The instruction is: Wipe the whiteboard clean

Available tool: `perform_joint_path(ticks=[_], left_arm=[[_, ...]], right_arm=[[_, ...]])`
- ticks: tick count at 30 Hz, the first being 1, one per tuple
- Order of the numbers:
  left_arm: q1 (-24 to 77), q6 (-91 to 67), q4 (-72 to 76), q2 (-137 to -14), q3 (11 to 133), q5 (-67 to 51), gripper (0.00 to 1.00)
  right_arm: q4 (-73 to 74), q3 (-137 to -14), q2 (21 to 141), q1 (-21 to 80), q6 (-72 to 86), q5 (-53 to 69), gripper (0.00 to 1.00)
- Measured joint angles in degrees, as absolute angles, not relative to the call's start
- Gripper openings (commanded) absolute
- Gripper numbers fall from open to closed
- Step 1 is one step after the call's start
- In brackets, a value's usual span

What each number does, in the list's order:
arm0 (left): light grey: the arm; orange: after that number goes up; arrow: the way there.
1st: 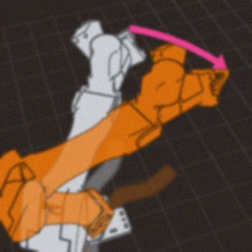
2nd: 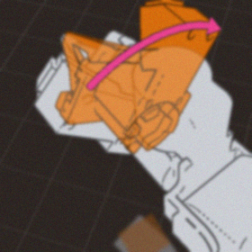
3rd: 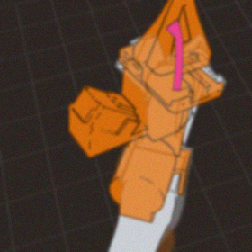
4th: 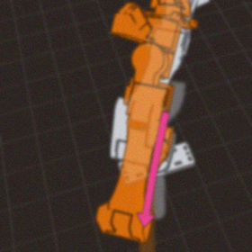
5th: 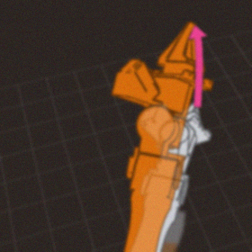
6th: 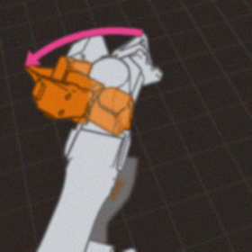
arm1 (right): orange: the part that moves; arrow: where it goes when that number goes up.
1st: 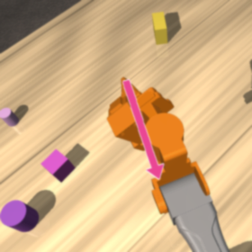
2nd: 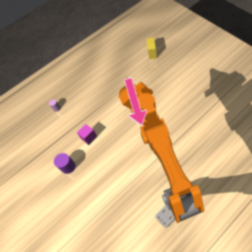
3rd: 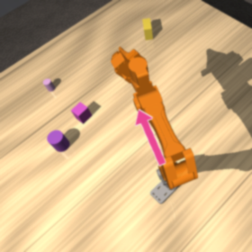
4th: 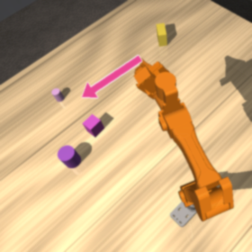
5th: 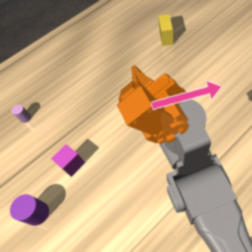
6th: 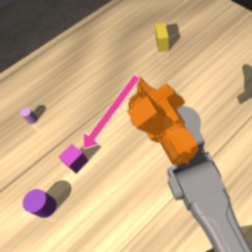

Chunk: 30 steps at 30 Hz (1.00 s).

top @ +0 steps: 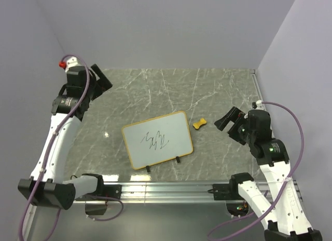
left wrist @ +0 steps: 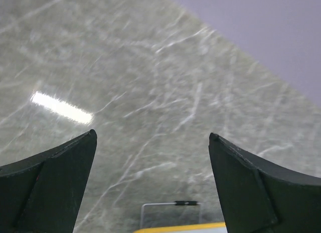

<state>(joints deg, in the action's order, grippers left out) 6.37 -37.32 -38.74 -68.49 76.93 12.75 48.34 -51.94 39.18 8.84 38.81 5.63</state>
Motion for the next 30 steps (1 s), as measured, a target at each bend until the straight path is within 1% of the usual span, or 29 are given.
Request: perform_joint_path(ticks=[2, 4, 10, 14, 16, 19, 24, 27, 30], left_arm=[[7.27, -37.93, -39.31, -67.18, 79.68, 12.88, 0.99], [7.31, -38.74, -39.24, -65.76, 80.82, 11.33, 1.00], [7.35, -41.78, -37.58, -64.62, 77.97, 2.13, 0.99], [9.52, -43.18, -38.72, -66.08, 79.02, 3.42, 0.99], [11.29, -42.76, -40.97, -67.90, 83.15, 4.71, 0.99], [14.55, -41.85, -41.89, -70.43, 90.08, 6.31, 1.00], [21.28, -39.88, -43.62, -71.35, 98.63, 8.67, 0.99], [24.12, -38.04, -44.56, -70.59, 100.36, 10.07, 0.99], [24.93, -35.94, -44.95, -67.90, 97.73, 11.05, 1.00]], right_arm=[[50.09, -53.34, 38.79, 8.84, 38.79, 4.25, 0.98], [51.20, -54.28, 37.95, 8.84, 38.83, 2.74, 1.00], [54.17, -55.81, 32.14, 8.84, 38.50, -0.38, 1.00], [55.48, -56.42, 30.11, 8.84, 37.39, -0.27, 1.00], [55.83, -56.18, 31.51, 8.84, 37.17, 0.89, 1.00], [55.29, -54.76, 34.92, 8.84, 37.50, 3.62, 0.97], [52.93, -51.70, 41.34, 8.84, 39.55, 8.14, 0.96], [50.28, -51.18, 46.39, 8.84, 41.06, 10.28, 0.95], [46.37, -51.16, 53.19, 8.86, 42.48, 12.62, 0.96]])
